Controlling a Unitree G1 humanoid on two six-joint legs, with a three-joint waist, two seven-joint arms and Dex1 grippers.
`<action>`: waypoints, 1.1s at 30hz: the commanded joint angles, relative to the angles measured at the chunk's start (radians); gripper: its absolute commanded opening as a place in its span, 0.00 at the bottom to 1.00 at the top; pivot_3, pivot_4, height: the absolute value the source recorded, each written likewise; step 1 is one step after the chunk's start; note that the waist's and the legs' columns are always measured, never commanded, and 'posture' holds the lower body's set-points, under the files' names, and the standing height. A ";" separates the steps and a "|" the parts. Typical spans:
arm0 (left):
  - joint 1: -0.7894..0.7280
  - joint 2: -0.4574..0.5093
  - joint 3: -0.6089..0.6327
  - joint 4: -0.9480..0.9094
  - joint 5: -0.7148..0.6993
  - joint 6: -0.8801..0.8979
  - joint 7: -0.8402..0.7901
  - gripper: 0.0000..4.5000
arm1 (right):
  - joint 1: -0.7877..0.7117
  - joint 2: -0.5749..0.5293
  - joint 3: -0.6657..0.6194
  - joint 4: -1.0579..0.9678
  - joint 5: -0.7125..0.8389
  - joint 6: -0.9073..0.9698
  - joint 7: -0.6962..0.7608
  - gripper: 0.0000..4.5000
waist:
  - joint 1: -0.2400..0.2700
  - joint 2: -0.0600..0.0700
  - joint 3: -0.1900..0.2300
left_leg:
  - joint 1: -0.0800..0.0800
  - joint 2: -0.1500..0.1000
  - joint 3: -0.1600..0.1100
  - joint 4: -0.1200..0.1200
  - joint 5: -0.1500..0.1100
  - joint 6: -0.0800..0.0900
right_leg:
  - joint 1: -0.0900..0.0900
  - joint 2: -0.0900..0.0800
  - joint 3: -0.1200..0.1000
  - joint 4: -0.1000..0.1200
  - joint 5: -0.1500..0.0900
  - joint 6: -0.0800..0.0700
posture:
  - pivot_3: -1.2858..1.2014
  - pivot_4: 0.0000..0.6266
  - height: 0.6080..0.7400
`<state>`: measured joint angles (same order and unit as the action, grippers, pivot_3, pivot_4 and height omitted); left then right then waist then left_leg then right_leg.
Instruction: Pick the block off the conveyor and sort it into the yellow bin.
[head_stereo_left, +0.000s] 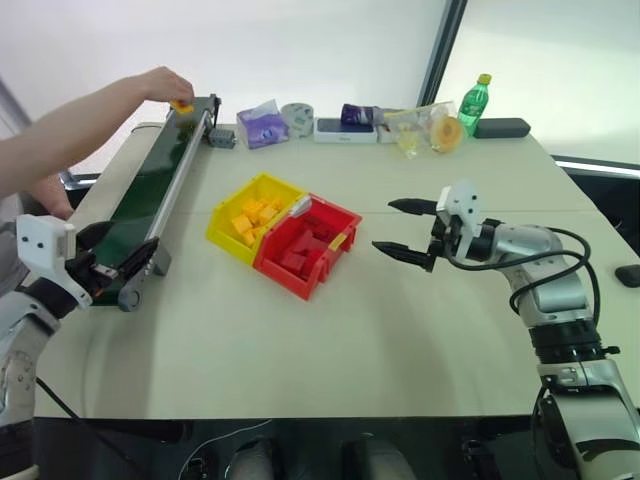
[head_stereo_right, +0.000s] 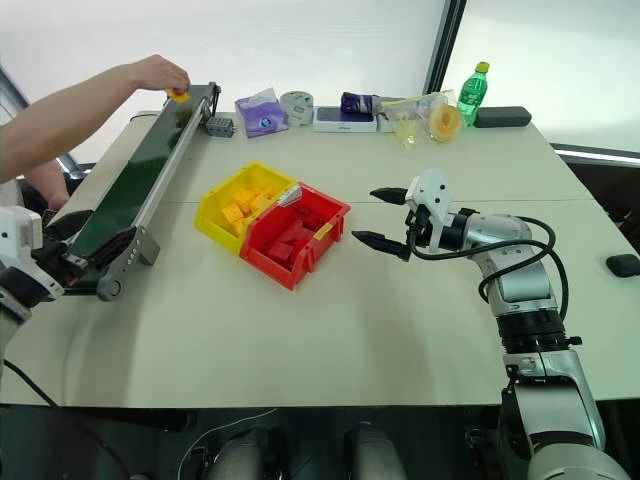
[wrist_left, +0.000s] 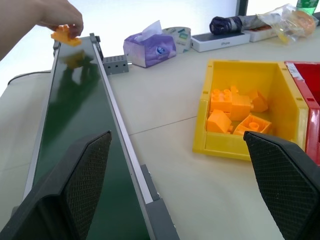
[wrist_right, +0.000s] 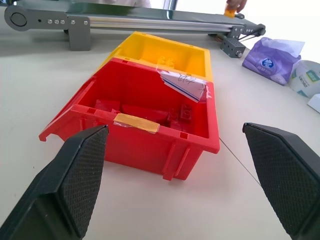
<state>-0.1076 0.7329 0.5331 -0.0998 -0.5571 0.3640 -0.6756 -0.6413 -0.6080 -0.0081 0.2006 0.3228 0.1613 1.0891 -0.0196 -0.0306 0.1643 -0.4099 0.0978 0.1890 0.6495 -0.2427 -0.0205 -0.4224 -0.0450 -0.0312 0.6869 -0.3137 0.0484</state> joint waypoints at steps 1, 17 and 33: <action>-0.005 0.007 0.038 -0.023 -0.004 -0.026 0.008 0.99 | -0.020 0.000 -0.013 -0.026 0.013 -0.008 0.004 1.00 | 0.000 0.000 0.000 | 0.000 0.000 0.000 0.000 0.000 0.000 | 0.000 0.000 0.000 0.000 0.000 0.000 | 0.52 0.24 1.00; 0.008 -0.007 0.058 -0.048 -0.033 -0.021 0.021 0.99 | -0.021 0.009 -0.012 0.025 0.005 -0.050 0.022 1.00 | -0.001 0.000 0.000 | 0.000 0.000 0.000 0.000 0.000 0.000 | 0.000 0.000 0.000 0.000 0.000 0.000 | 0.52 0.24 1.00; 0.079 -0.068 0.140 -0.122 -0.051 -0.064 0.070 0.99 | -0.028 0.018 -0.005 0.031 0.003 -0.055 0.029 1.00 | -0.001 0.000 0.000 | 0.000 0.000 0.000 0.000 0.000 0.000 | 0.000 0.000 0.000 0.000 0.000 0.000 | 0.52 0.24 1.00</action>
<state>-0.0343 0.6644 0.6117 -0.1749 -0.5905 0.3374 -0.6245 -0.6444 -0.5895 -0.0047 0.2480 0.3202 0.1182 1.1160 -0.0203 -0.0306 0.1643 -0.4100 0.0979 0.1888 0.6495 -0.2427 -0.0205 -0.4224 -0.0450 -0.0312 0.6868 -0.3137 0.0483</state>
